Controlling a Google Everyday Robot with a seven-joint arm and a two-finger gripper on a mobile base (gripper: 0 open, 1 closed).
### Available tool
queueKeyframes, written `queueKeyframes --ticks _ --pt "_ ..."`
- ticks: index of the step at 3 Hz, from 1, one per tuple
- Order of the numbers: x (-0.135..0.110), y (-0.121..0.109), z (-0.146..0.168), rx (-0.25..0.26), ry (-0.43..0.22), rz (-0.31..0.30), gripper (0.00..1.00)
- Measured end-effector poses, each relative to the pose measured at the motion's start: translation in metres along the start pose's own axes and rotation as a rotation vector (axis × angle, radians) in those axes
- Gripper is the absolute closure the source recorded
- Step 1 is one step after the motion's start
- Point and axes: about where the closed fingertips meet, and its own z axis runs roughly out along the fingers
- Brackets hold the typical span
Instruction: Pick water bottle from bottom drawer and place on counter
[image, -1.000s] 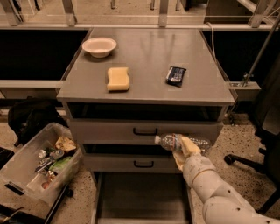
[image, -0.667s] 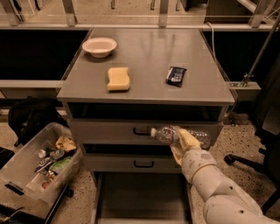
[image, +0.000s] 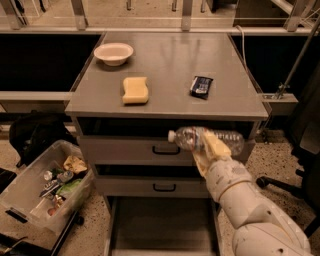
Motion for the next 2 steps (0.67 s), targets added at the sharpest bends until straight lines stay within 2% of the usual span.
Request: queueKeyframes --ticks 1,2 --pt "-0.0237 -0.0341 -0.0071 0.046 -0.018 -0.051 1.0" --pt "-0.0236 -0.0341 -0.007 0.046 -0.018 -0.052 1.0"
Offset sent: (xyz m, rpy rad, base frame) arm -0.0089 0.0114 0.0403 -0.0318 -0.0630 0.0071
